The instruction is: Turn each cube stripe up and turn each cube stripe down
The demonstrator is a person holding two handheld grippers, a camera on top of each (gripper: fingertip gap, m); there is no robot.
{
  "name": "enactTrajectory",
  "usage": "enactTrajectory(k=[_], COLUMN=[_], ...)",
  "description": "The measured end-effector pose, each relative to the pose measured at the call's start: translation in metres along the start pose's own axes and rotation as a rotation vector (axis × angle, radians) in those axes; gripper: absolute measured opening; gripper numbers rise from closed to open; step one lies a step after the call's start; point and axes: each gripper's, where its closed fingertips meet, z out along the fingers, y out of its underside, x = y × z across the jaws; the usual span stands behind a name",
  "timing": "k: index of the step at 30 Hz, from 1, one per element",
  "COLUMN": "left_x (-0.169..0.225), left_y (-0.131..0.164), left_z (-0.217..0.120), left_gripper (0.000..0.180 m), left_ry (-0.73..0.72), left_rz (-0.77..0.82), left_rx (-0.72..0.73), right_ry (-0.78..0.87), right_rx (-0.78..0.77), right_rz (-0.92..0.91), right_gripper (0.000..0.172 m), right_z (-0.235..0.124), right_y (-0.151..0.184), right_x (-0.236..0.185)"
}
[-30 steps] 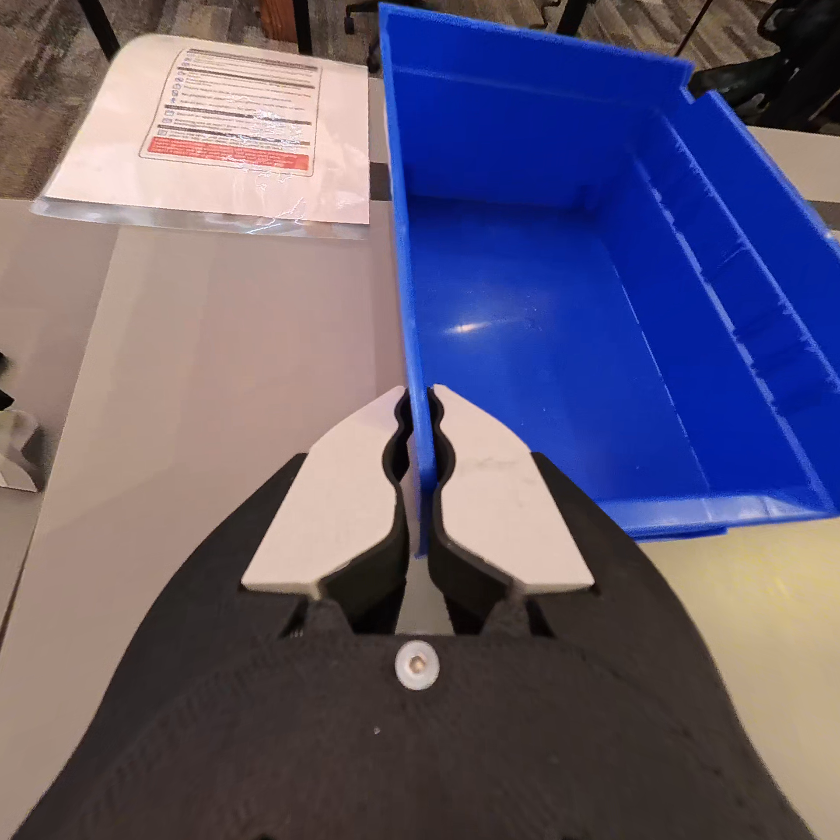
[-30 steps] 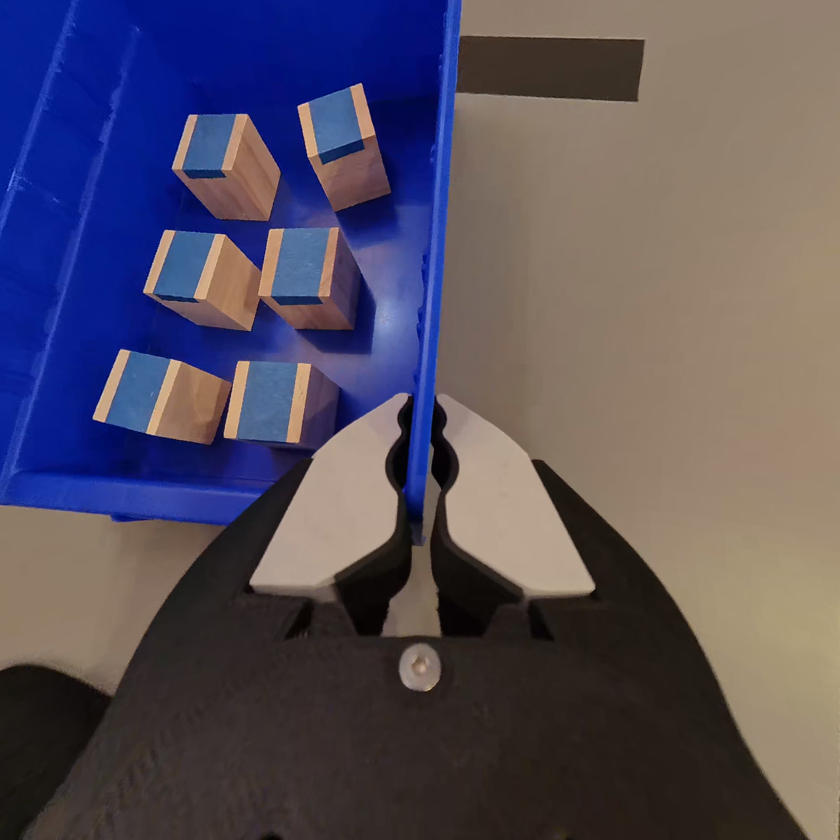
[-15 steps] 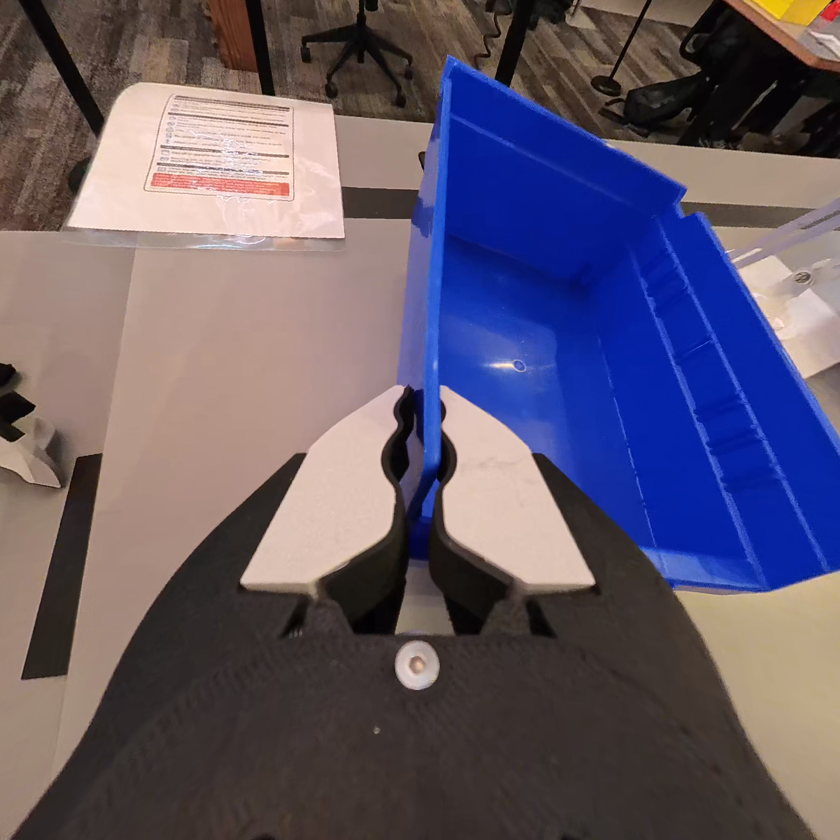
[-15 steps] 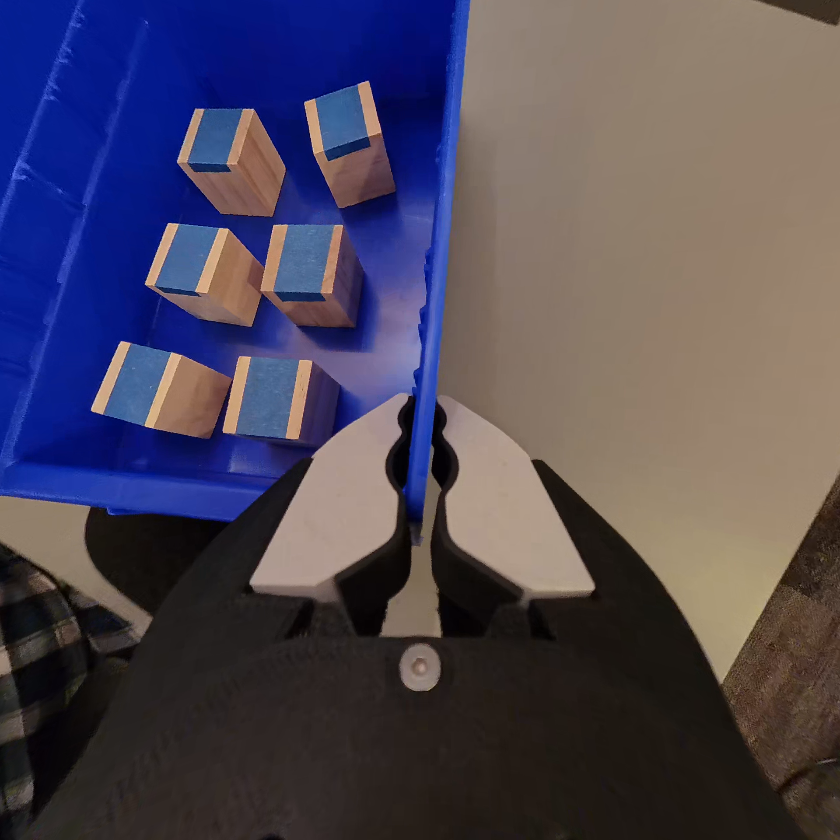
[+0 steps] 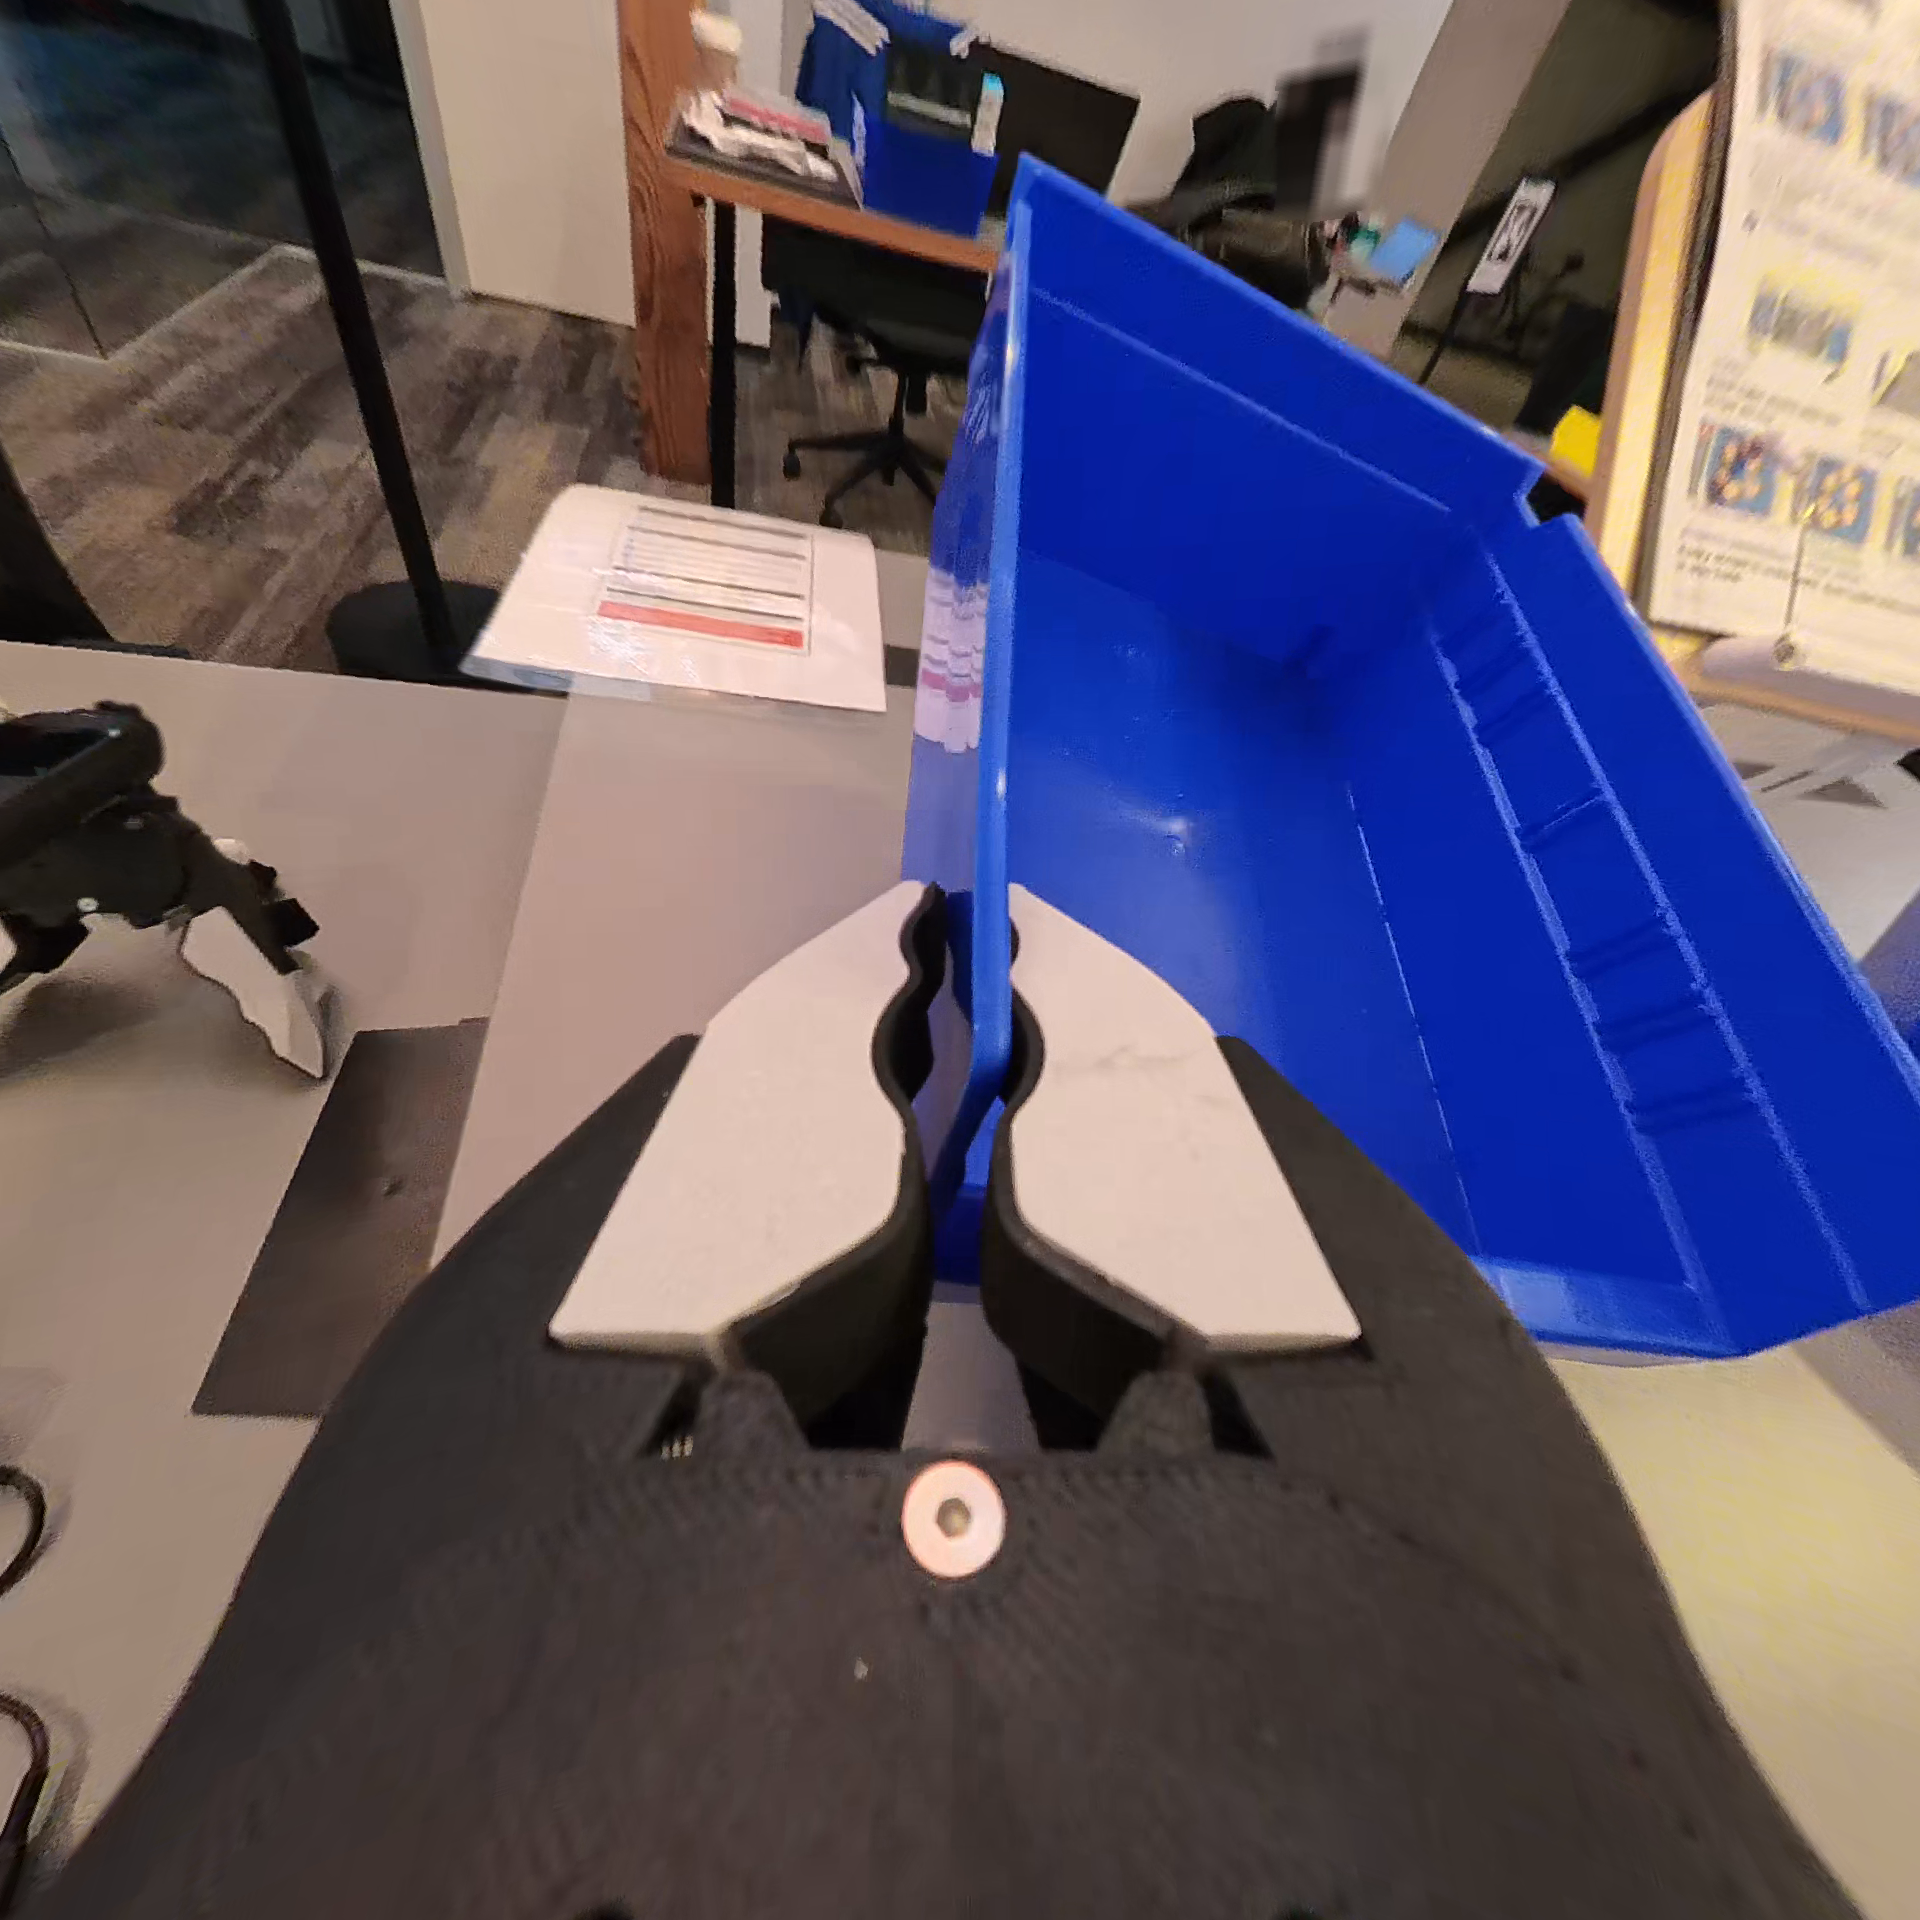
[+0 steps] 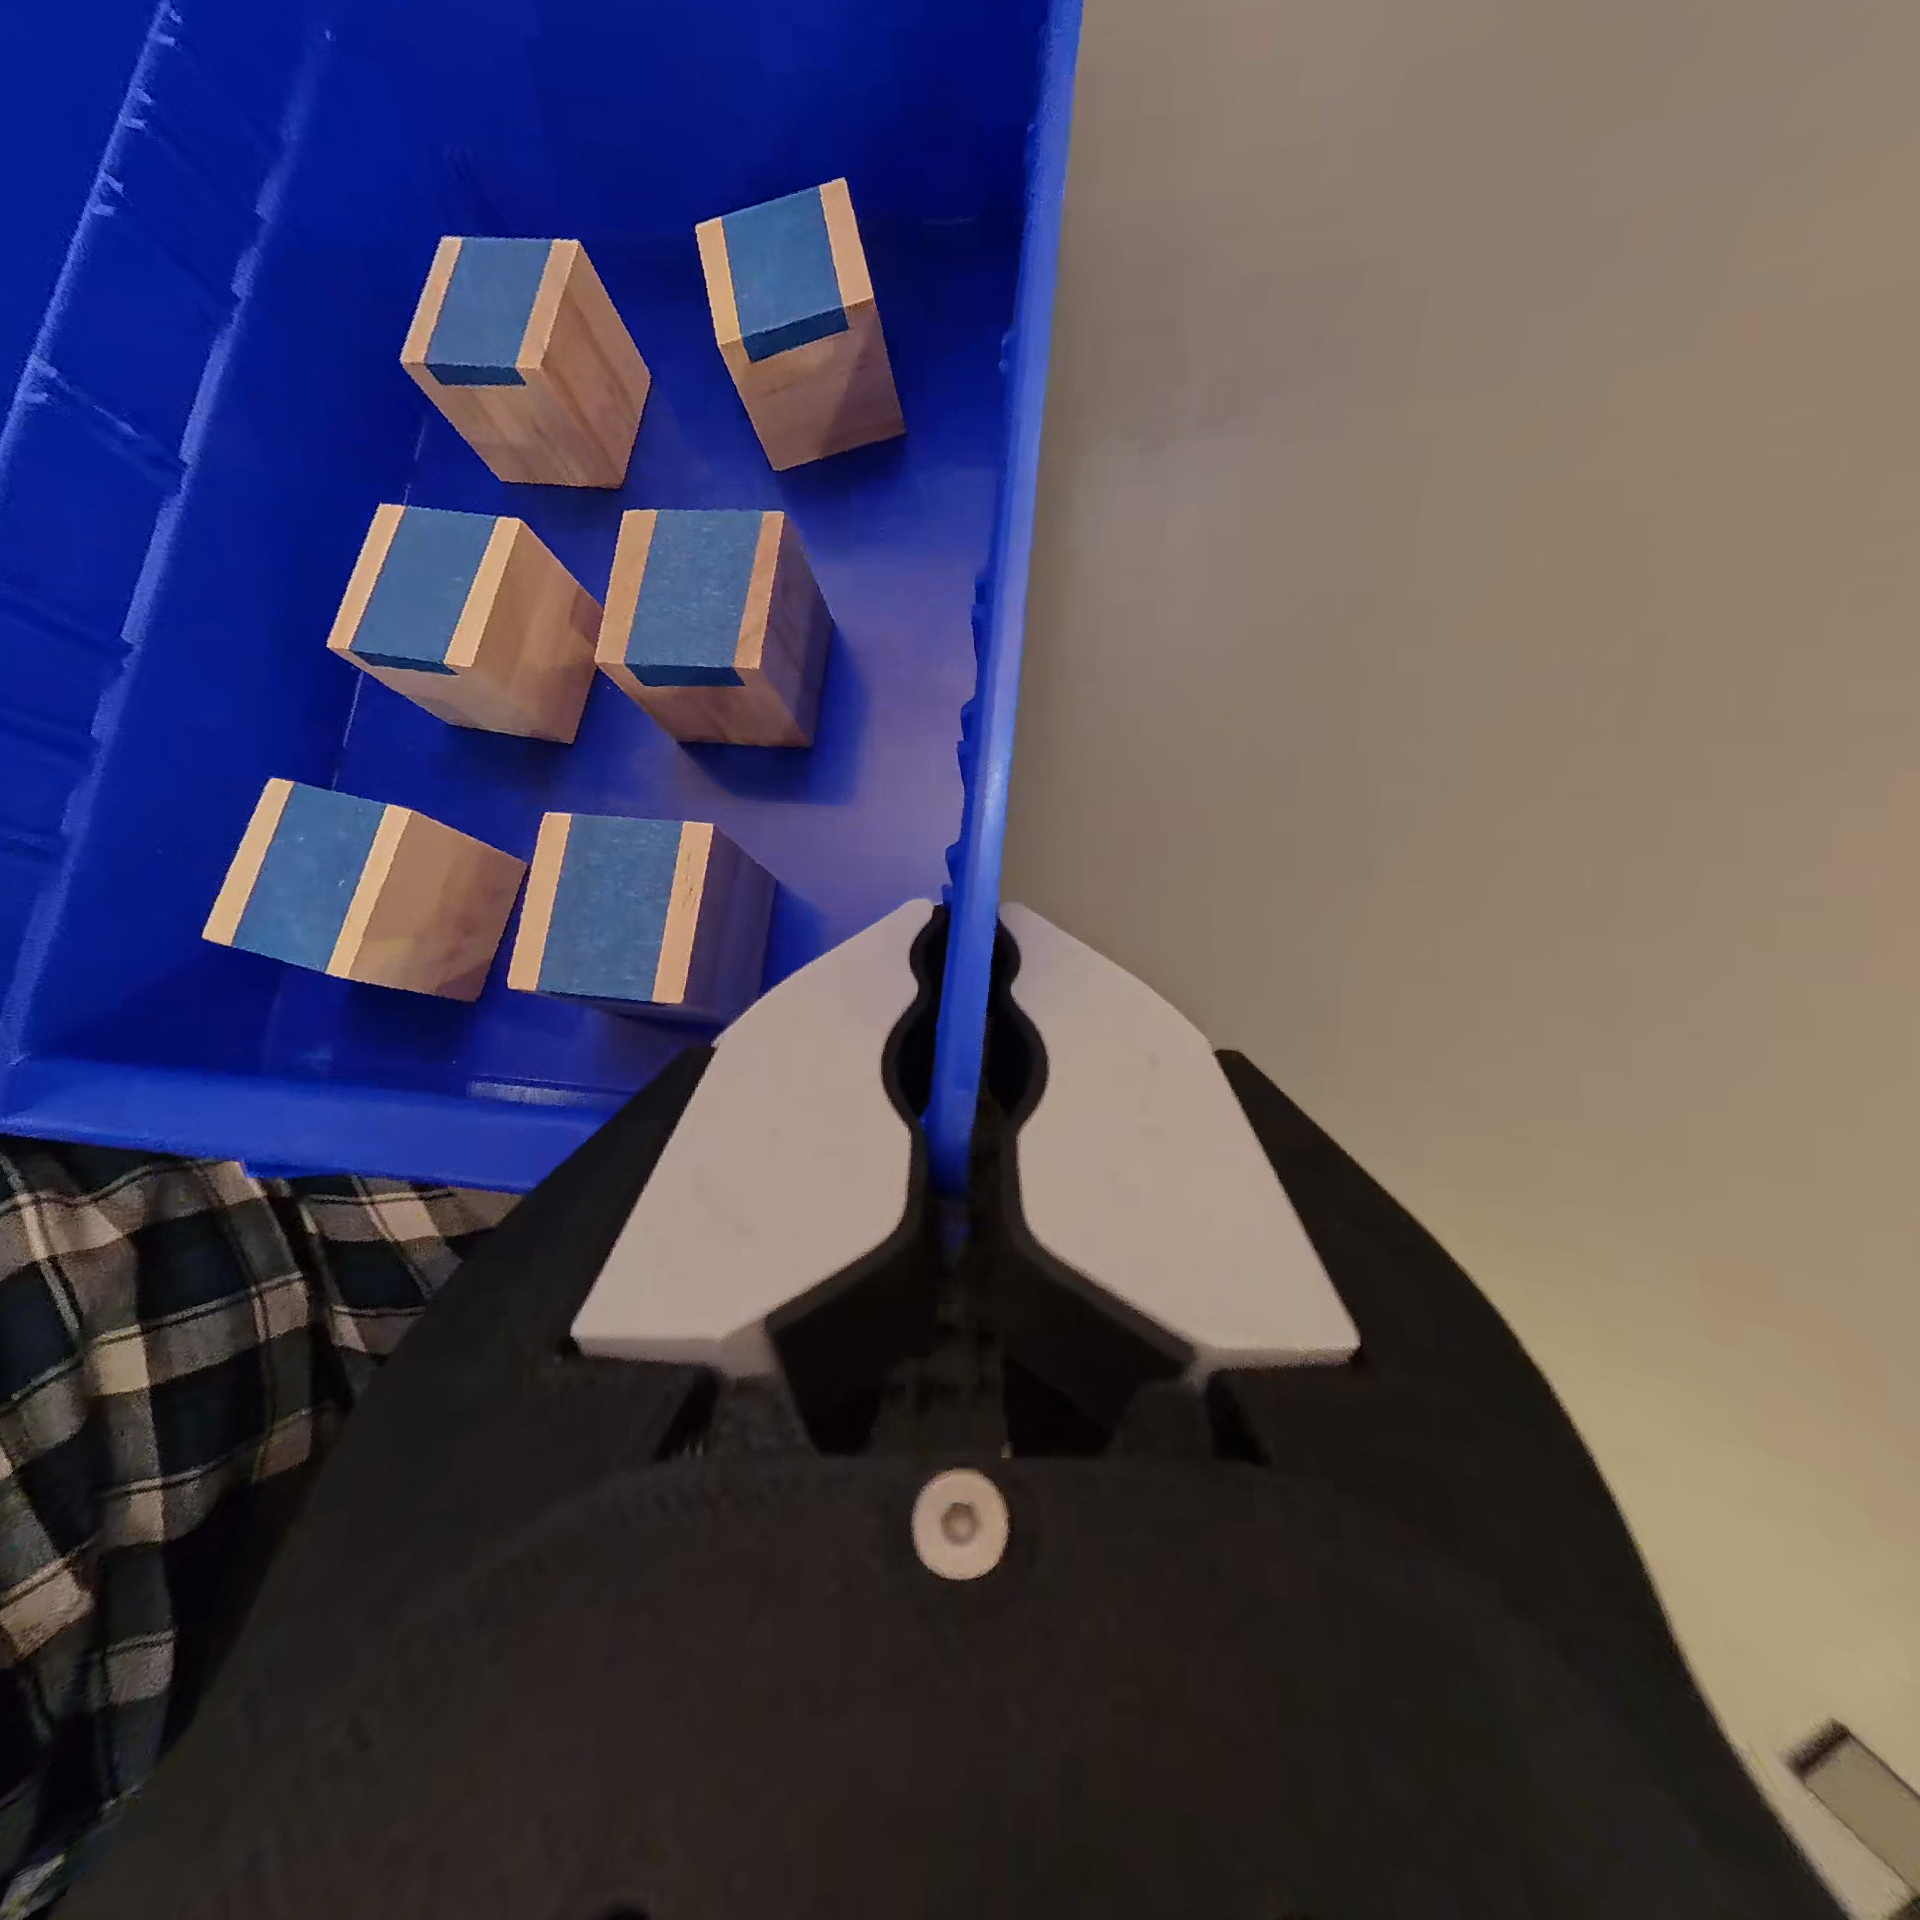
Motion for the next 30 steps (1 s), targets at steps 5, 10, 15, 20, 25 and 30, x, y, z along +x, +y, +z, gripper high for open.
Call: enactTrajectory(k=[5,10,15,20,25,30], left_x=[-0.015,-0.024,-0.029,-0.038,-0.041,-0.039], left_y=[-0.005,-0.007,-0.002,-0.001,-0.004,-0.005], left_z=[-0.042,-0.080,-0.096,-0.104,-0.116,-0.128], left_gripper=[0.006,0.006,0.006,0.006,0.006,0.006], left_ry=[-0.026,-0.071,-0.082,-0.067,-0.100,-0.127], left_rz=[-0.021,0.002,-0.016,-0.058,-0.029,-0.001], left_rx=[0.072,0.120,0.178,0.218,0.221,0.224], right_ry=[-0.043,-0.076,-0.112,-0.134,-0.191,-0.195], right_rx=[0.021,0.046,0.074,0.091,0.144,0.303], right_rz=[-0.040,-0.081,-0.115,-0.154,-0.157,-0.265], right_gripper=[0.005,0.005,0.005,0.006,0.006,0.046], right_z=[0.026,0.055,0.091,0.119,0.139,0.105], right_y=[-0.015,-0.039,-0.065,-0.080,-0.090,-0.107], right_x=[-0.047,-0.092,-0.131,-0.161,-0.175,-0.169])
